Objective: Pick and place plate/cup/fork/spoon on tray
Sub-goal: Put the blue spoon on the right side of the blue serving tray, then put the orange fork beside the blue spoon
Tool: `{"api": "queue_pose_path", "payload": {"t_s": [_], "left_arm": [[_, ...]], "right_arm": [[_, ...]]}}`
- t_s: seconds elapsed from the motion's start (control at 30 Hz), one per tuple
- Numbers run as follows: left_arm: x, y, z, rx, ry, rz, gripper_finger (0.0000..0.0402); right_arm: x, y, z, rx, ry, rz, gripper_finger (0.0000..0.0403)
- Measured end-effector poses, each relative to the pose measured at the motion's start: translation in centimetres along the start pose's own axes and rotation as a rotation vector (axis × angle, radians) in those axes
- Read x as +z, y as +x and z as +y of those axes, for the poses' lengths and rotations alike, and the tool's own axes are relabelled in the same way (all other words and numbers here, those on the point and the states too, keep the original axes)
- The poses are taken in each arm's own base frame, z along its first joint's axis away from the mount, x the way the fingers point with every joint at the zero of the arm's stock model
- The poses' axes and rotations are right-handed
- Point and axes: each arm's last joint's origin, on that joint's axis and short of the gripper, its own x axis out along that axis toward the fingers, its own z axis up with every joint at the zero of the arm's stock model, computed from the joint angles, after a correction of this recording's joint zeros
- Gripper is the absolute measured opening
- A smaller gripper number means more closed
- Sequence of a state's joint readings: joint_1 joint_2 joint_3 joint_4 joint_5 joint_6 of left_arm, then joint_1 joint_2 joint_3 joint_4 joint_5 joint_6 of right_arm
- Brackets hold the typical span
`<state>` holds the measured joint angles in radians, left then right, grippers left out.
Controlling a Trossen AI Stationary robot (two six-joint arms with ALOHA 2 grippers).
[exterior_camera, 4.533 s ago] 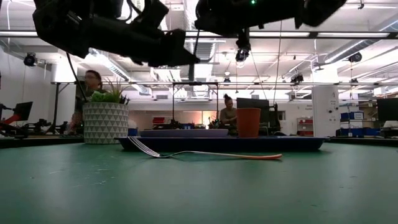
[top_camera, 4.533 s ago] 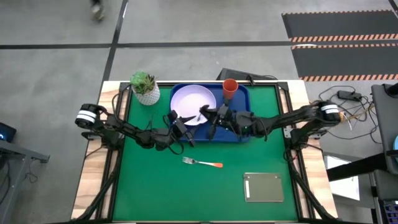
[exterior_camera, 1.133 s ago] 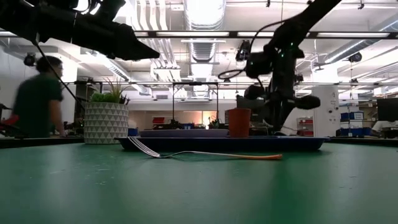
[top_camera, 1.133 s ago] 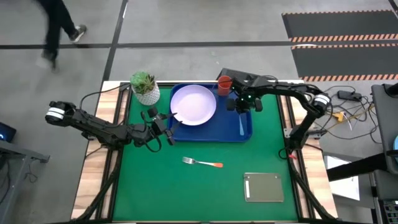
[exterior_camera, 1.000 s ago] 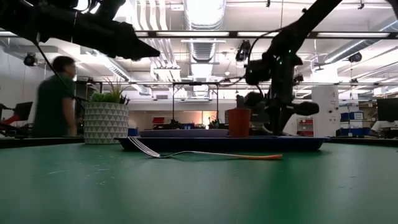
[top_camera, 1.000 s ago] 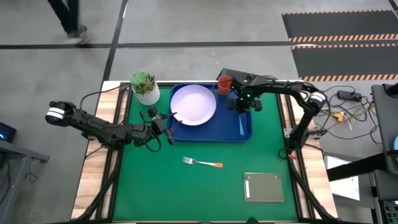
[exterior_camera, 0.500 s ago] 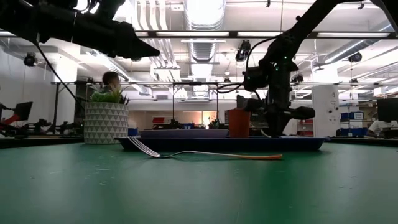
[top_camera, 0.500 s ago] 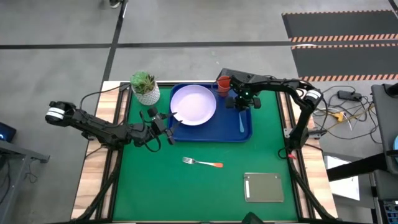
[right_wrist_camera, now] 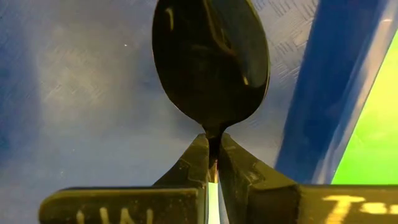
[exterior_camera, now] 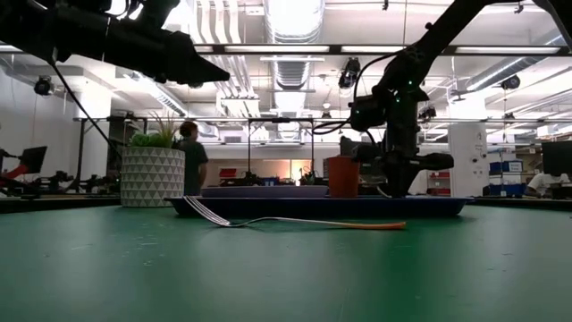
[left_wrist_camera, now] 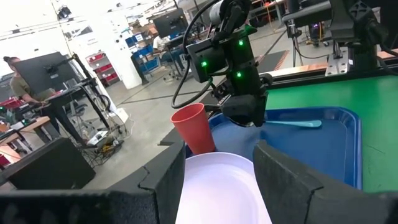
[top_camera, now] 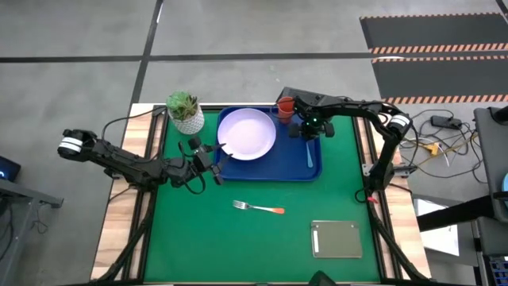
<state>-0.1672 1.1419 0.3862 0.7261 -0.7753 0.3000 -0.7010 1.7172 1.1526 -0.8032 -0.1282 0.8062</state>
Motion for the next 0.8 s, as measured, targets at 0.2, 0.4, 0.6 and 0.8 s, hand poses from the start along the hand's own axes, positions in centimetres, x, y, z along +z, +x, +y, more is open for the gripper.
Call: {"api": "queue_pose_path", "payload": {"t_s": [0.2, 0.4, 0.6, 0.8], "left_arm": [[0.0, 0.0, 0.0, 0.0, -0.001, 0.0, 0.0169], [0.0, 0.0, 0.0, 0.0, -0.001, 0.0, 0.0169], [0.0, 0.0, 0.0, 0.0, 0.001, 0.001, 0.0169], [-0.2, 0.0, 0.0, -0.001, 0.004, 0.005, 0.0169]], "right_arm": [[0.0, 0.0, -0.1, -0.017, -0.007, -0.015, 0.0041], [0.0, 0.0, -0.1, -0.017, -0.008, -0.014, 0.0076], [0.0, -1.3, 0.2, 0.01, -0.037, -0.025, 0.0105], [-2.3, -4.5, 2.1, 0.1, -0.193, -0.083, 0.0116]]}}
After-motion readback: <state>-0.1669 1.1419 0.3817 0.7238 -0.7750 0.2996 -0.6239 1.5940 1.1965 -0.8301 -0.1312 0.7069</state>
